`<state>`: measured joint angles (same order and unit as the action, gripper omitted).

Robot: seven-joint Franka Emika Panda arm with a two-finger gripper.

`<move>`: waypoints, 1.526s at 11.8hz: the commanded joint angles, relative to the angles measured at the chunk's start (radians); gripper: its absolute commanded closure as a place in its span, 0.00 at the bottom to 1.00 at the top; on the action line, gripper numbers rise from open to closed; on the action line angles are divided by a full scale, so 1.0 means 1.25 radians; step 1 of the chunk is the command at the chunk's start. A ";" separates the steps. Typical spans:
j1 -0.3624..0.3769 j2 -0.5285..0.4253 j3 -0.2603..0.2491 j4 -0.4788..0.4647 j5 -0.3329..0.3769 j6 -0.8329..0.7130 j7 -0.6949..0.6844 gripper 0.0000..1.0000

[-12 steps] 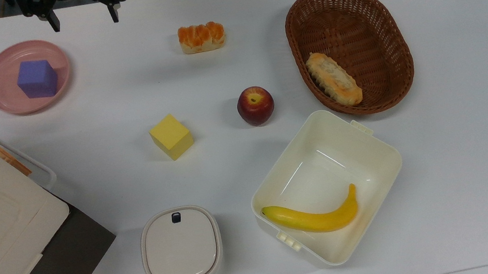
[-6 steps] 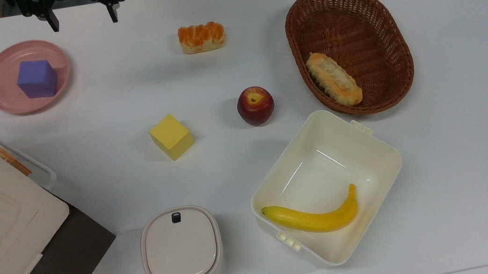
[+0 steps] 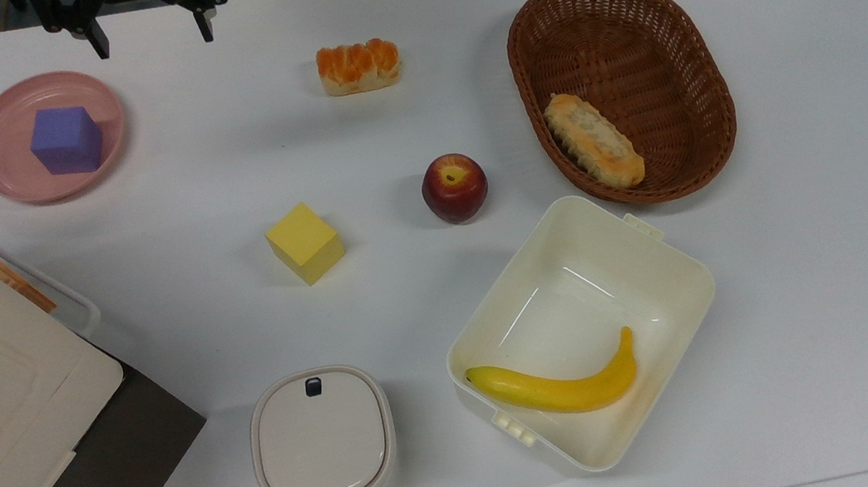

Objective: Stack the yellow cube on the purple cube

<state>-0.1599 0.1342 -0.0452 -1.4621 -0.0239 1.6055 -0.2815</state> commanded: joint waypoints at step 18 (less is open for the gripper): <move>0.107 0.315 0.008 -0.059 -0.021 0.294 -0.221 0.00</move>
<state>-0.0299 0.5446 -0.0300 -1.4813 -0.0291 1.9382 -0.5179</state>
